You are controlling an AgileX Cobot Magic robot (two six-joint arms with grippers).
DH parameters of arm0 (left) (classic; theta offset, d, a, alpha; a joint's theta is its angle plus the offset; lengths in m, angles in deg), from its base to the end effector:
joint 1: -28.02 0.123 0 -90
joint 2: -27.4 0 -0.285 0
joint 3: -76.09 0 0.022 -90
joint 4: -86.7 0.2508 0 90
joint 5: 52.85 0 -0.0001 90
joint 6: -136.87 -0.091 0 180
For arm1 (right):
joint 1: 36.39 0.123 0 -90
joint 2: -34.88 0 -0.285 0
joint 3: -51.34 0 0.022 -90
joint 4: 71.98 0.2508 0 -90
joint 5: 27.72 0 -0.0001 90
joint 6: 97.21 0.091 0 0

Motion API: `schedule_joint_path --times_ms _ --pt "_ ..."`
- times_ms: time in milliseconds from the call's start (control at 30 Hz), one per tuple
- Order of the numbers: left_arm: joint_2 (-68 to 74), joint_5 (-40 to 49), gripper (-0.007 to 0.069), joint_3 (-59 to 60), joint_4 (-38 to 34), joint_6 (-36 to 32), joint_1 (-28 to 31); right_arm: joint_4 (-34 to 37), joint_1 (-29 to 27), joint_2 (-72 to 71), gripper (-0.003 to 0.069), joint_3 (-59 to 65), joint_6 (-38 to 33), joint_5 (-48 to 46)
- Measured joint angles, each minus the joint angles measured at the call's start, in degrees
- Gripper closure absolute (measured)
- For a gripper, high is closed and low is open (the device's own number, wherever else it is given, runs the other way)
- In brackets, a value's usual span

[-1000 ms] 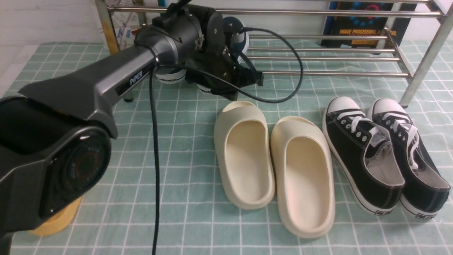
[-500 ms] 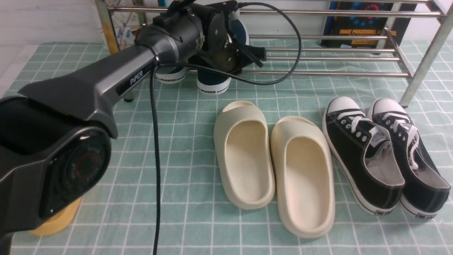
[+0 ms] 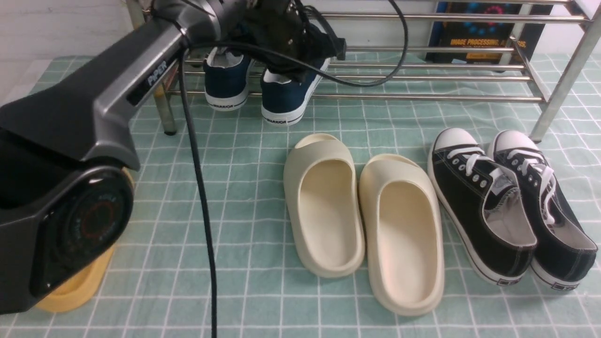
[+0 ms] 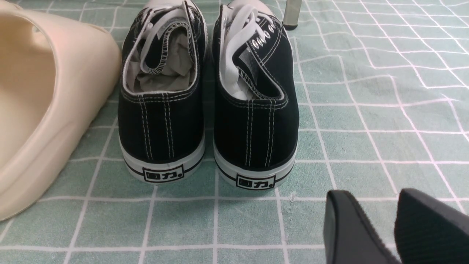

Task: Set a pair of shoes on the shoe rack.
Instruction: Use the left arm to put a shoe into the shoe rack

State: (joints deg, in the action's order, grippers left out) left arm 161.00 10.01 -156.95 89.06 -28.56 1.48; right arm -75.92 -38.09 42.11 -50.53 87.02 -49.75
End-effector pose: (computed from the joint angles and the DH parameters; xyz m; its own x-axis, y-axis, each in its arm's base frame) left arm 0.4439 -0.2180 0.3192 -0.7980 0.1379 -0.5866 0.2476 0.9625 -0.1105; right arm 0.0522 -0.0039 0.1739 -0.2974 0.0189 -0.9546 0.0572 0.9984 0.0019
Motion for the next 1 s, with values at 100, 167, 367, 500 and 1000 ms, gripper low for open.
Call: schedule_joint_path --times_ms 100,167,367,500,1000 --pt "0.21 4.69 0.0638 -0.23 1.89 -0.55 0.0 0.0 0.0 0.0 0.0419 0.0 0.0 0.0" --pt "1.59 5.7 0.0638 -0.23 3.25 -0.69 0.0 0.0 0.0 0.0 0.0419 0.0 0.0 0.0" --pt "7.18 3.28 0.0638 -0.23 4.77 -0.34 0.0 0.0 0.0 0.0 0.0419 0.0 0.0 0.0" --pt "8.45 2.26 0.0638 -0.18 4.17 2.75 -0.05 0.0 0.0 0.0 0.0419 0.0 0.0 0.0" --pt "8.64 -5.43 0.0638 -2.54 3.66 6.43 -0.53 0.0 0.0 0.0 0.0419 0.0 0.0 0.0"
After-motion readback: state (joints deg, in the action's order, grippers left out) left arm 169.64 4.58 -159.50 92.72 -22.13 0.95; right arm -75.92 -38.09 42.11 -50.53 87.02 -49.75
